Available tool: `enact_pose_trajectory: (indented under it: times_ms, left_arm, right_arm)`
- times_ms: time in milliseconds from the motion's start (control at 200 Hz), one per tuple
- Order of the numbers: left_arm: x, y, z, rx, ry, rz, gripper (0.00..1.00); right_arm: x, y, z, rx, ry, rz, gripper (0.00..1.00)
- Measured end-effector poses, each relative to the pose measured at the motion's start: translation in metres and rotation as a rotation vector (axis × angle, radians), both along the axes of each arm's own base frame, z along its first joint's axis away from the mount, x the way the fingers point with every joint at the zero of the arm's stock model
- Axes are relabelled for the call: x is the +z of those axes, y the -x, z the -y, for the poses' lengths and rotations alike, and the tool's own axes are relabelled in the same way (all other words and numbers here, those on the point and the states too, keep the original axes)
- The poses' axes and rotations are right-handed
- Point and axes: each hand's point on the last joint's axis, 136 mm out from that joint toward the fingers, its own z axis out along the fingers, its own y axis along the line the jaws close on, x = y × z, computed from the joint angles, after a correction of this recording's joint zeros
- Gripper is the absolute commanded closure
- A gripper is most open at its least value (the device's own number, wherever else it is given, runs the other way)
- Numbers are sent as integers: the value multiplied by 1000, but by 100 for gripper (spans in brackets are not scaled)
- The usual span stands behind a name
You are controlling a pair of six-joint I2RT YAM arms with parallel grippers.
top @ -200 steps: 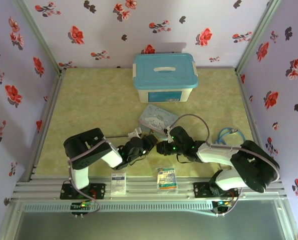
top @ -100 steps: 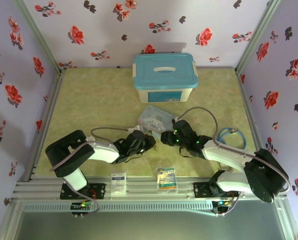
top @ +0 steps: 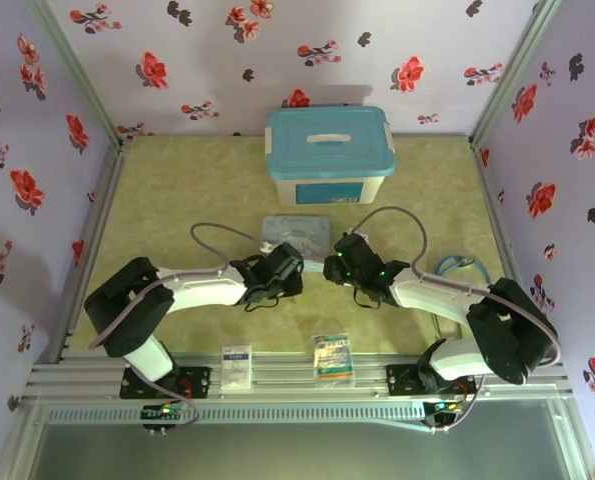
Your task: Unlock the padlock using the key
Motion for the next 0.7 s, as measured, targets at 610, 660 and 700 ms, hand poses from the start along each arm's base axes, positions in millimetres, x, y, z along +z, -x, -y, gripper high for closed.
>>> enact_pose_trajectory:
  times_ms: [610,660,700]
  left_arm:
    - [-14,13,-22,-76,-408,11,71]
    - [-15,14,-23,-79,-419,6,70]
    - [-16,15,-24,-80,-423,4,70]
  right_arm:
    - [-2,1,0,-2,-1,-9,61]
    - [-4,1,0,-2,2,-13,61]
    - [-5,1,0,-2,5,-16,61]
